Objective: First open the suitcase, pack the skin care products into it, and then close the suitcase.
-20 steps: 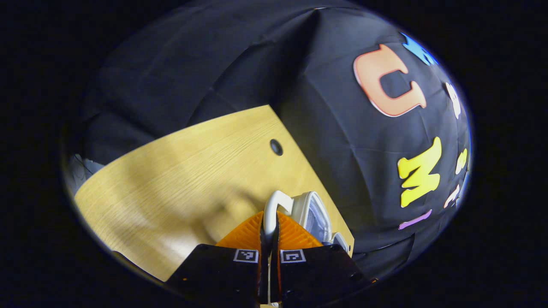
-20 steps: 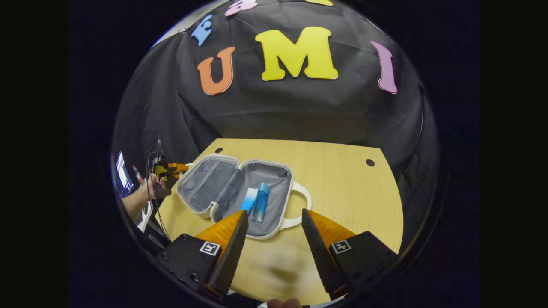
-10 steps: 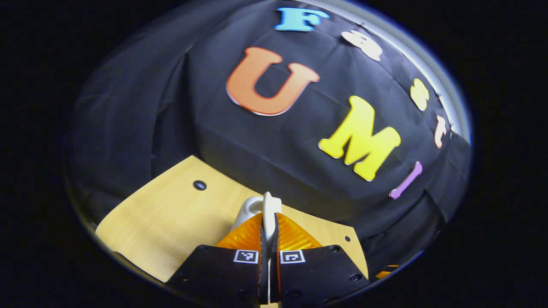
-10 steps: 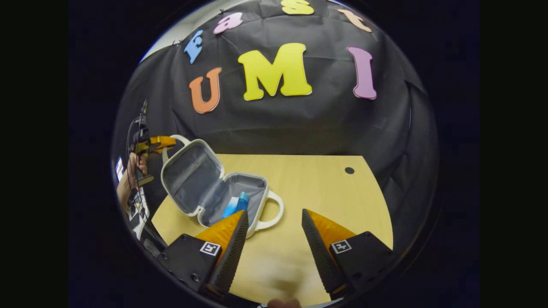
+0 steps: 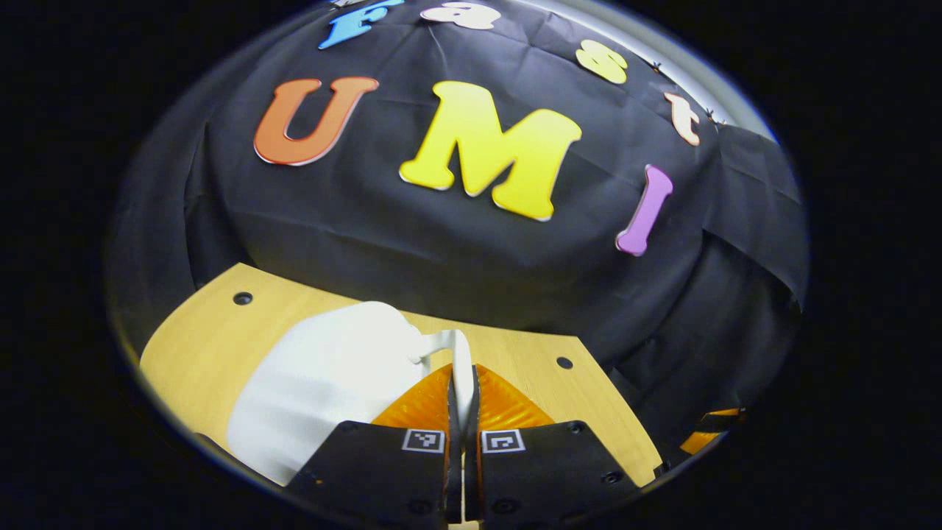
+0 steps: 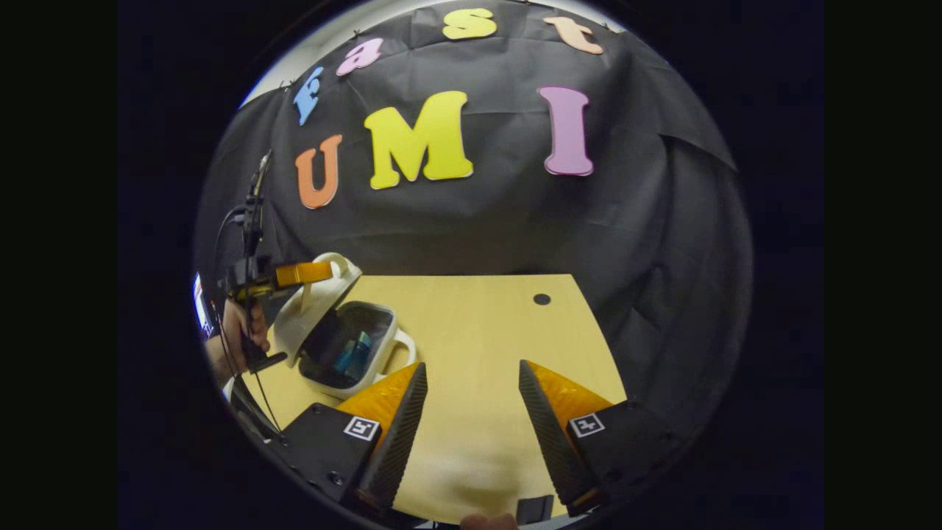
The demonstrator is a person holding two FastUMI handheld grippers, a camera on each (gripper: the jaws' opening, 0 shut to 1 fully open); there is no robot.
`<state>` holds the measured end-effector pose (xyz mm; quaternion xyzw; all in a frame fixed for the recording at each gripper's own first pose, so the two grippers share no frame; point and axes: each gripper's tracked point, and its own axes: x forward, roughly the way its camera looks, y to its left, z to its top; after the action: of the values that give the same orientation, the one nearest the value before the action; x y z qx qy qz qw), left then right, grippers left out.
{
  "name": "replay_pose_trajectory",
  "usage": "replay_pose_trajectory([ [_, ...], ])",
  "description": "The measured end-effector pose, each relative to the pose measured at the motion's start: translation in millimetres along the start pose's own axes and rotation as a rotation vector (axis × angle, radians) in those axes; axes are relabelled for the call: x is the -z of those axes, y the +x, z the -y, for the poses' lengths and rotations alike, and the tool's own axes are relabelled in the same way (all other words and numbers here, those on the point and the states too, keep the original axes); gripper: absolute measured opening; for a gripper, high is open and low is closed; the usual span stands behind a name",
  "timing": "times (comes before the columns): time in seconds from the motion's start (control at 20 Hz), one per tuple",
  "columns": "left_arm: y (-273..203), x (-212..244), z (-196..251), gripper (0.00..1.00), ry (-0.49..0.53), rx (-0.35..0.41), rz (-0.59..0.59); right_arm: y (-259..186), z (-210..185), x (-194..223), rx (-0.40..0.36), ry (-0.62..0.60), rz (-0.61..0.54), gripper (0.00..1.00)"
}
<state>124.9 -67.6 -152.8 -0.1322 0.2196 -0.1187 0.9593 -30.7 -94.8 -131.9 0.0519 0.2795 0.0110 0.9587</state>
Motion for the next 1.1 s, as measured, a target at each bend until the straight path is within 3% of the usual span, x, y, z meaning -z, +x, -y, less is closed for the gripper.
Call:
replay_pose_trajectory([
  [0.25, 48, 74, 22, 0.04, 0.063, 0.015, -0.131, 6, 40, 10, 0.049, 0.025, -0.038, 0.72],
  [0.65, 72, 129, 34, 0.07, 0.205, -0.021, -0.226, 18, 31, 21, 0.008, 0.015, -0.066, 0.75],
  [0.75, 69, 133, 39, 0.18, 0.187, -0.012, -0.236, 22, 28, 20, -0.007, 0.021, -0.060, 0.75],
  [0.85, 62, 127, 48, 0.44, 0.172, -0.014, -0.230, 24, 23, 16, -0.017, 0.019, -0.045, 0.75],
  [0.9, 55, 117, 49, 0.77, 0.181, -0.022, -0.204, 25, 21, 11, -0.022, 0.017, -0.031, 0.75],
  [1.0, 42, 91, 50, 1.00, 0.195, -0.035, -0.139, 25, 14, -1, -0.032, 0.013, 0.004, 0.75],
  [1.1, 23, 63, 55, 1.00, 0.186, -0.043, -0.065, 27, 4, -18, -0.041, 0.008, 0.047, 0.75],
])
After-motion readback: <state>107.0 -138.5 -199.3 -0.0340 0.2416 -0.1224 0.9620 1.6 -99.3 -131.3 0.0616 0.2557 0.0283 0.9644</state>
